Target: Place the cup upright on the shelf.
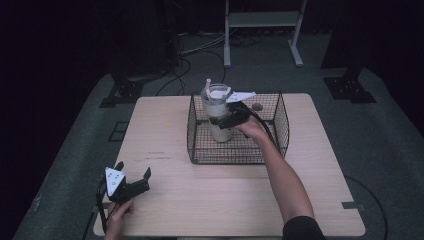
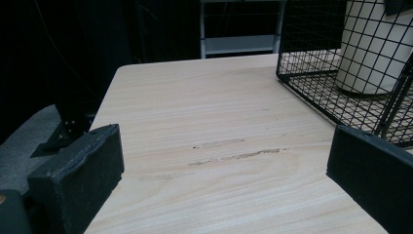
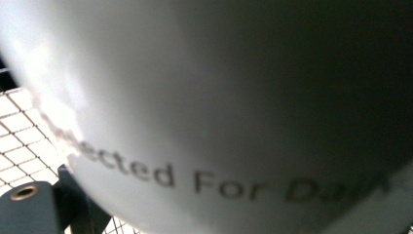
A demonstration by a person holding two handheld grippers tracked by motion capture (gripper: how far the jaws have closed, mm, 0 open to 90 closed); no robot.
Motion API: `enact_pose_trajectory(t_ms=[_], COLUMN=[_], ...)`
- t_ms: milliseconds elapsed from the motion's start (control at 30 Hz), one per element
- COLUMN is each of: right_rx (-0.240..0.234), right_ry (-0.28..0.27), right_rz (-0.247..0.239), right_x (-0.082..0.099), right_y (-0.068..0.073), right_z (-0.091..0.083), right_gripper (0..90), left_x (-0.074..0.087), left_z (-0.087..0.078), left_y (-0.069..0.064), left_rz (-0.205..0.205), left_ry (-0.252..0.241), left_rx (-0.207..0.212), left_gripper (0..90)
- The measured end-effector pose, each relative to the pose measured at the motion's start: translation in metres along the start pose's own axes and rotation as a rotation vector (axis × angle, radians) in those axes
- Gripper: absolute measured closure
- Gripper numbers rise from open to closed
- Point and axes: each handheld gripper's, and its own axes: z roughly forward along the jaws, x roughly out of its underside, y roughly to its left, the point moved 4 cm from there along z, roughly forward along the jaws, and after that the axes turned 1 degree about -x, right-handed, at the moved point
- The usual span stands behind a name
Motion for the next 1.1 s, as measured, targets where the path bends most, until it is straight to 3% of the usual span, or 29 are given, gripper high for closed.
enact_pose_trajectory(t_ms=[367,1100], right_rx=[-0.021,-0.011], right_ry=[-0.023,-0.028], right_rz=[-0.07,-0.06], right_x=[0.006,0.015], right_y=[0.001,-0.001], right_z=[-0.005,-0.022], right_gripper=[7.7,7.7], left_x=[0.0,0.0], left_z=[0.0,0.0], left_y=[0.0,-0.001], left_rz=[0.004,0.01], left_ry=[0.0,0.002], left_rx=[-0.001,-0.002], left_gripper=[0.0,0.0])
